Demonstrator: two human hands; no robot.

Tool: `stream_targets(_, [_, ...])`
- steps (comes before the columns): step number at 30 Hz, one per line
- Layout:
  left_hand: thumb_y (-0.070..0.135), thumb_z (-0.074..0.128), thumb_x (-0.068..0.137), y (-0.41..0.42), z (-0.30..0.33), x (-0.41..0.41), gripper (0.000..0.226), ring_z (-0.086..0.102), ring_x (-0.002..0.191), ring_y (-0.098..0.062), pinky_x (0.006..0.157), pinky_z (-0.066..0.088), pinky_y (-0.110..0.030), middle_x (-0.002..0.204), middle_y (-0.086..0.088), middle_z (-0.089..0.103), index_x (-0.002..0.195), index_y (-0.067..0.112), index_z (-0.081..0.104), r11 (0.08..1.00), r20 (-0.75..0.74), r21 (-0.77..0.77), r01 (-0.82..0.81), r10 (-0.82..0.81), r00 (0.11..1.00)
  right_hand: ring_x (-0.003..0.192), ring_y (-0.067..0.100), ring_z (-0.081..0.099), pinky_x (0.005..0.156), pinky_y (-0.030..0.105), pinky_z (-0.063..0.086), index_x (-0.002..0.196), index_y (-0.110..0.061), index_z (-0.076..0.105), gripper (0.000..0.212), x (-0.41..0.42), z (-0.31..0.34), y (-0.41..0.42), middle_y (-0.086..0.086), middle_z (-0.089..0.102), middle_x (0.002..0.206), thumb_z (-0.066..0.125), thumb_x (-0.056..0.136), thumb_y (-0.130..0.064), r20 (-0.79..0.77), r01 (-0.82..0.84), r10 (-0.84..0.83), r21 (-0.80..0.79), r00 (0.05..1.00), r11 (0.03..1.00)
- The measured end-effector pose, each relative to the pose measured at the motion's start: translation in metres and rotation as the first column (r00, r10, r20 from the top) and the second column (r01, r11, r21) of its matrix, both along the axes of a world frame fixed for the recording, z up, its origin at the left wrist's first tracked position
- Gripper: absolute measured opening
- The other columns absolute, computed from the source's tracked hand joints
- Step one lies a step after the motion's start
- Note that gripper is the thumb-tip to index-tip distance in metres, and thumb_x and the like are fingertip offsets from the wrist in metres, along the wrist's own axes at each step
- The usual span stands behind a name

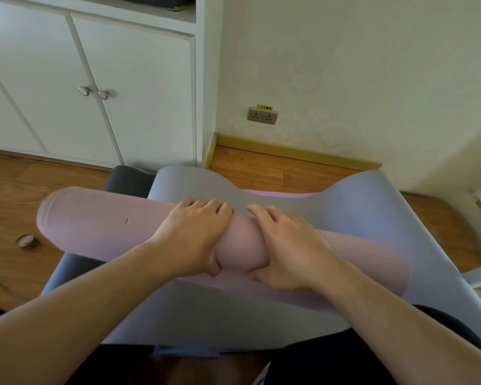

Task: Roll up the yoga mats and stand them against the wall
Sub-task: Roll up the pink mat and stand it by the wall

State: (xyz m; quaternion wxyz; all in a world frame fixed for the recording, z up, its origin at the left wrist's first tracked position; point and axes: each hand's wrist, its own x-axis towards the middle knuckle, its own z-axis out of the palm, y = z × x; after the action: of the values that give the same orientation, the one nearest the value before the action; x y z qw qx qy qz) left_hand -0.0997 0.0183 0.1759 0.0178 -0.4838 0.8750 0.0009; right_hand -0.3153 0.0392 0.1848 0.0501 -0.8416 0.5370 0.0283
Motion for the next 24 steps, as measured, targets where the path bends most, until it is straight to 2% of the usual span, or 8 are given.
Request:
stream_targets(2, [0.069, 0.072, 0.058, -0.001, 0.004, 0.002, 0.082, 0.063, 0.102, -0.018, 0.091, 0.051, -0.038, 0.116, 0.010, 0.063, 0.125, 0.029, 0.050, 0.999, -0.033, 0.033, -0.022, 0.023, 0.999, 0.130, 0.026, 0.052, 0.111, 0.041, 0.044, 0.157, -0.024, 0.026, 0.124, 0.000, 0.000, 0.001, 0.001, 0.047, 0.147, 0.085, 0.058, -0.071, -0.063, -0.035, 0.032, -0.033, 0.997, 0.999])
stream_targets(6, [0.072, 0.071, 0.055, 0.001, 0.006, 0.001, 0.083, 0.063, 0.099, -0.017, 0.090, 0.051, -0.037, 0.113, 0.011, 0.063, 0.123, 0.031, 0.048, 0.993, -0.074, 0.117, -0.034, 0.043, 0.996, 0.108, 0.026, 0.060, 0.093, 0.041, 0.050, 0.133, -0.027, 0.043, 0.089, 0.002, -0.001, -0.003, -0.003, 0.056, 0.122, 0.079, 0.059, -0.060, -0.097, -0.056, 0.049, -0.075, 0.994, 0.996])
stream_targets(9, [0.073, 0.072, 0.056, 0.006, 0.003, 0.000, 0.090, 0.057, 0.109, -0.018, 0.098, 0.047, -0.037, 0.122, 0.010, 0.054, 0.131, 0.030, 0.046, 0.996, -0.043, 0.083, -0.011, 0.015, 0.999, 0.105, 0.027, 0.063, 0.089, 0.042, 0.052, 0.127, -0.029, 0.047, 0.077, 0.002, 0.004, -0.004, -0.002, 0.062, 0.118, 0.077, 0.062, -0.057, -0.077, -0.053, 0.048, -0.066, 0.996, 0.996])
stream_targets(12, [0.072, 0.081, 0.053, 0.010, -0.003, -0.006, 0.105, 0.053, 0.114, -0.023, 0.101, 0.047, -0.041, 0.128, 0.001, 0.048, 0.139, 0.025, 0.041, 1.000, 0.058, 0.008, -0.016, 0.015, 0.998, 0.111, 0.025, 0.063, 0.089, 0.040, 0.053, 0.130, -0.031, 0.046, 0.081, 0.000, 0.006, -0.006, -0.004, 0.064, 0.123, 0.079, 0.062, -0.061, -0.024, -0.002, 0.001, -0.017, 1.000, 1.000])
stream_targets(15, [0.061, 0.081, 0.059, 0.007, -0.006, -0.010, 0.091, 0.056, 0.109, -0.025, 0.097, 0.048, -0.042, 0.124, -0.001, 0.053, 0.132, 0.022, 0.045, 0.998, 0.082, -0.054, -0.014, 0.018, 0.996, 0.120, 0.024, 0.057, 0.095, 0.039, 0.051, 0.135, -0.030, 0.045, 0.086, 0.000, 0.005, -0.004, -0.003, 0.059, 0.130, 0.078, 0.063, -0.064, 0.021, 0.018, -0.018, -0.009, 1.000, 1.000])
stream_targets(19, [0.064, 0.077, 0.059, 0.000, 0.000, -0.004, 0.085, 0.061, 0.103, -0.023, 0.092, 0.050, -0.042, 0.120, 0.003, 0.060, 0.129, 0.024, 0.048, 1.000, 0.028, -0.022, -0.021, 0.022, 0.999, 0.144, 0.029, 0.033, 0.121, 0.040, 0.034, 0.163, -0.017, 0.021, 0.127, 0.001, 0.001, 0.000, 0.008, 0.032, 0.156, 0.085, 0.063, -0.065, -0.066, -0.013, 0.009, -0.058, 0.998, 0.998])
stream_targets(21, [0.068, 0.075, 0.057, -0.001, 0.002, -0.001, 0.086, 0.062, 0.103, -0.021, 0.092, 0.051, -0.041, 0.118, 0.006, 0.062, 0.128, 0.026, 0.049, 0.999, -0.016, 0.018, -0.039, 0.040, 0.999, 0.138, 0.031, 0.041, 0.118, 0.043, 0.037, 0.162, -0.018, 0.020, 0.134, 0.005, -0.002, -0.002, 0.008, 0.038, 0.152, 0.088, 0.058, -0.068, -0.136, -0.026, 0.015, -0.084, 0.991, 0.996])
stream_targets(24, [0.071, 0.072, 0.057, 0.001, 0.001, 0.001, 0.085, 0.061, 0.103, -0.019, 0.095, 0.050, -0.040, 0.118, 0.009, 0.062, 0.128, 0.030, 0.048, 0.997, -0.063, 0.064, -0.049, 0.053, 0.997, 0.121, 0.029, 0.054, 0.104, 0.042, 0.045, 0.153, -0.021, 0.032, 0.114, 0.008, -0.004, -0.004, 0.004, 0.052, 0.136, 0.084, 0.061, -0.062, -0.155, -0.043, 0.025, -0.112, 0.988, 0.993])
